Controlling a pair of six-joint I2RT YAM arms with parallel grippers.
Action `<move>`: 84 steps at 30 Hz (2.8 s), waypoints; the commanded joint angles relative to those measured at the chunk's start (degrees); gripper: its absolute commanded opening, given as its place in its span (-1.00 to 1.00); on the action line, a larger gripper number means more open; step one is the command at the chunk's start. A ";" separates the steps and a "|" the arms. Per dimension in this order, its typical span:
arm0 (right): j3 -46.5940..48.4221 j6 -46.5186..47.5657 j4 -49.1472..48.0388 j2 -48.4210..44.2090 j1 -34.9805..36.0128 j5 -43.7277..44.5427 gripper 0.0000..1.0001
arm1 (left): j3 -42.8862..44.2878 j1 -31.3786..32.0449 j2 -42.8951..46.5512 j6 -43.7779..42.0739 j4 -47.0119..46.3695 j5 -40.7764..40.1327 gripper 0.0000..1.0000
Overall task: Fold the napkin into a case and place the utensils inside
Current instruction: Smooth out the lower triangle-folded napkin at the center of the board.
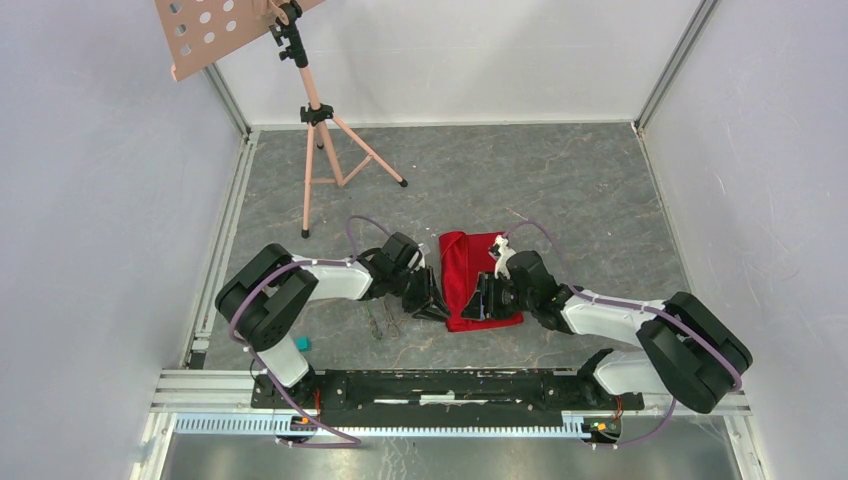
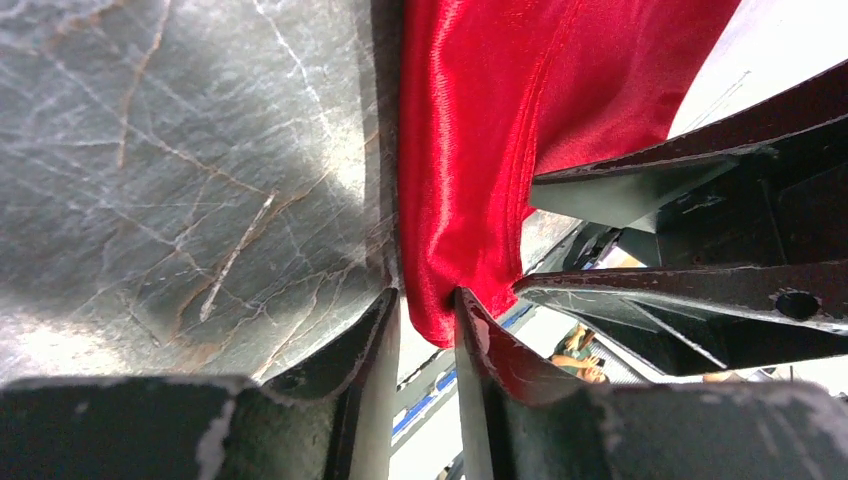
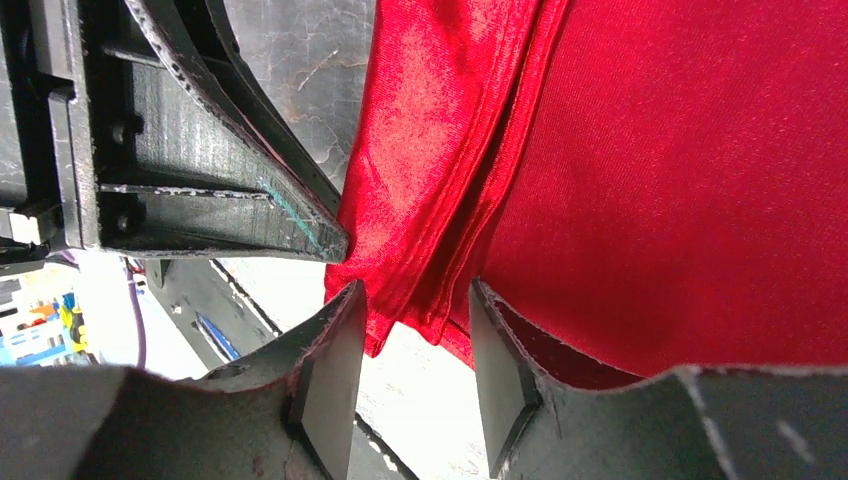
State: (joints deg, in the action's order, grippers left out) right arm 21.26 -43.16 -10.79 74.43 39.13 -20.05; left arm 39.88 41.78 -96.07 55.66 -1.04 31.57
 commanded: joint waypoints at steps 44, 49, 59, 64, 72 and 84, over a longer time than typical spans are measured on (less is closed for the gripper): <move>4.76 9.22 8.32 0.90 -0.97 4.17 -1.00 | 3.71 0.87 2.08 0.87 -0.06 0.06 -0.34; 3.53 8.84 8.33 -0.36 -1.87 4.57 -0.99 | 5.78 -0.58 1.74 0.13 0.76 0.23 -0.33; 2.55 8.62 7.99 -1.46 -1.87 5.67 -0.99 | 13.27 -7.29 -2.98 0.93 -0.10 3.50 -0.42; 1.27 7.97 6.95 -2.12 -1.87 5.00 -1.00 | 18.03 -11.64 -6.25 2.61 -1.00 5.35 -0.50; -0.69 6.86 4.35 -3.07 -1.87 4.57 -0.99 | 27.17 -13.83 -15.11 4.09 -0.36 7.25 -0.55; -1.18 6.80 3.32 -4.45 -1.84 4.33 -0.91 | 34.08 -14.18 -26.83 6.06 -1.23 8.79 -0.59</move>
State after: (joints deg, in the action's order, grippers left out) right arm 20.36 -36.36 -5.54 71.18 37.43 -15.44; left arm 72.55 27.70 -120.73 59.09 -0.86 38.09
